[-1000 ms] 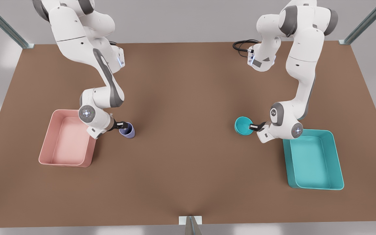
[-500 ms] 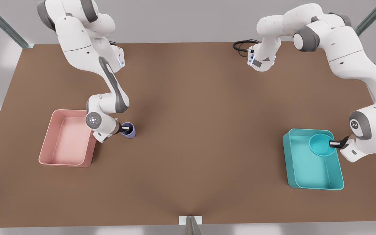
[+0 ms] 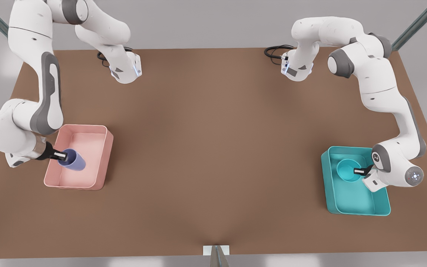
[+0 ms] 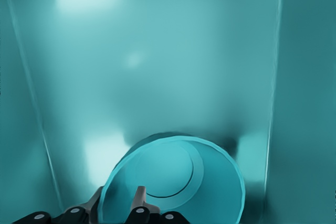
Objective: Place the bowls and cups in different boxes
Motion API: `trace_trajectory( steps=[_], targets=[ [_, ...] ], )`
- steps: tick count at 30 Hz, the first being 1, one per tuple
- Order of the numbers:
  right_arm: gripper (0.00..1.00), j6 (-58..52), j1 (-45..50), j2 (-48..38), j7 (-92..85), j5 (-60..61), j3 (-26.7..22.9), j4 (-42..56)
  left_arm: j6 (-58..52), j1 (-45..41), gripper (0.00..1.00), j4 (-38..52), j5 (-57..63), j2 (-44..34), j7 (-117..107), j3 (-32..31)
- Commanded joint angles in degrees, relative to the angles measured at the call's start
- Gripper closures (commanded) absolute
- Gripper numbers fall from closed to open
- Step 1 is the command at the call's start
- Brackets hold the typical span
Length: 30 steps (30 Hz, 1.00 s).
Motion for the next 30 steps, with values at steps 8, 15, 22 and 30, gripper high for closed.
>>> trace_trajectory(
  steps=[8, 15, 22, 30],
  targets=[
    [0.79, 2.84, -0.77, 10.79, -15.43, -1.49, 0.05, 0.87, -28.64, -4.58, 0.0, -0.36, 9.07, -32.13, -17.34, -8.24],
    [0.0, 2.49, -0.77, 12.73, -15.26, 0.18, 0.13, 0.87, -31.46, -5.37, 0.0, -1.5, 8.81, -33.99, -17.52, -14.93],
    [0.01, -9.1, 0.55, 3.42, -13.94, 0.09, 0.93, 1.4, -32.08, -5.37, 0.0, -1.33, 8.55, -34.34, -17.78, -16.51],
    [0.0, -38.29, 7.05, -10.47, -1.46, -5.62, 0.93, 19.33, -32.43, -5.37, 0.0, -1.15, 8.9, -34.51, -17.87, -17.13]
  ],
)
